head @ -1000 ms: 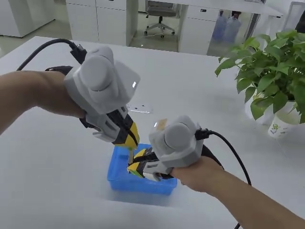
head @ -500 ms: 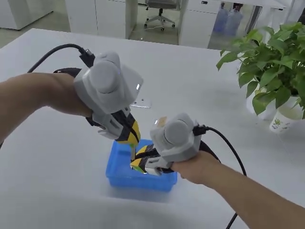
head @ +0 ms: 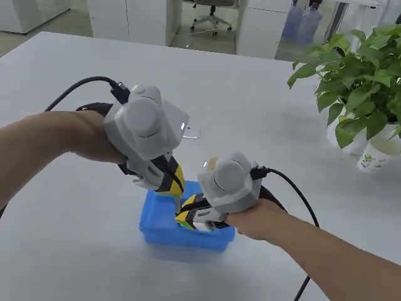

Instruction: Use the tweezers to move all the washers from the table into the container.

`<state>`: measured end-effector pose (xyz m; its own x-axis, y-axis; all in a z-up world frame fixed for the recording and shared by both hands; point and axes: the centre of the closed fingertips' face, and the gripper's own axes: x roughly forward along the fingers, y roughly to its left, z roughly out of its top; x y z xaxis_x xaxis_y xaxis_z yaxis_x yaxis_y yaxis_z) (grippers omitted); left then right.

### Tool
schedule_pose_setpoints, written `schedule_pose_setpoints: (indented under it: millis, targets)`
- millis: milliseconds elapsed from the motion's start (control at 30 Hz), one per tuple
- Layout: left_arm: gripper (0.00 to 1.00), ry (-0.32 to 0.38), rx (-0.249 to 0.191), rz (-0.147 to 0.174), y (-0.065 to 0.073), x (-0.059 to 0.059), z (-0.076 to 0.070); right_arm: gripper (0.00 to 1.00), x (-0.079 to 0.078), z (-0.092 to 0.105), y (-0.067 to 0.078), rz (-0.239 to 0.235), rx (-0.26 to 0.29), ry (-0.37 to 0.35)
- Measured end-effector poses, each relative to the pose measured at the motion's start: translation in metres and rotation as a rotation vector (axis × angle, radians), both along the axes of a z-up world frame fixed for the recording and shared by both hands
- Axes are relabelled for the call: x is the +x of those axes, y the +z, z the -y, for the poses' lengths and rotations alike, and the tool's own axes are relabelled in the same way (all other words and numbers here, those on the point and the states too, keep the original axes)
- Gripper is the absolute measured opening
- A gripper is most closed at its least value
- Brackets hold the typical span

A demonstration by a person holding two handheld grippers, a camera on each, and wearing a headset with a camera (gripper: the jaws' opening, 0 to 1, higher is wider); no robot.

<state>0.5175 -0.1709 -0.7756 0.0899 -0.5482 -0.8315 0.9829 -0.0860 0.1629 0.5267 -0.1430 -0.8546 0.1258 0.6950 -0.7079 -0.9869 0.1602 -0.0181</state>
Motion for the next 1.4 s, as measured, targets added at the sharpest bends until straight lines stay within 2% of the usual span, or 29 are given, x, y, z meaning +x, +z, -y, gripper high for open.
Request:
schedule_pose_setpoints:
  millis: [133,333,533,867,933,1000,1400]
  targets:
    - [0.05,0.017,-0.021,-0.015,-0.001,0.001,0.001,0.11,0.002,0.0,-0.003,-0.018,0.002,-0.006]
    - [0.05,0.017,-0.019,-0.014,0.0,0.002,0.001,0.11,0.001,-0.001,-0.001,-0.025,0.005,-0.003]
    - [0.05,0.01,-0.011,-0.008,0.0,0.0,-0.002,0.12,0.001,-0.002,-0.001,-0.001,-0.01,0.011]
    - [0.05,0.005,-0.006,-0.008,0.002,-0.002,-0.003,0.12,0.0,-0.001,0.001,0.007,-0.01,0.013]
    - [0.05,0.006,-0.007,0.005,0.004,0.0,-0.003,0.11,0.001,-0.001,0.003,0.011,-0.006,0.011]
    - [0.05,0.006,-0.01,0.0,0.006,-0.002,-0.002,0.11,0.0,-0.001,0.005,0.015,-0.002,0.012]
    - [0.05,0.008,-0.018,0.019,0.026,-0.005,-0.006,0.11,-0.003,-0.002,0.026,0.061,0.027,0.024]
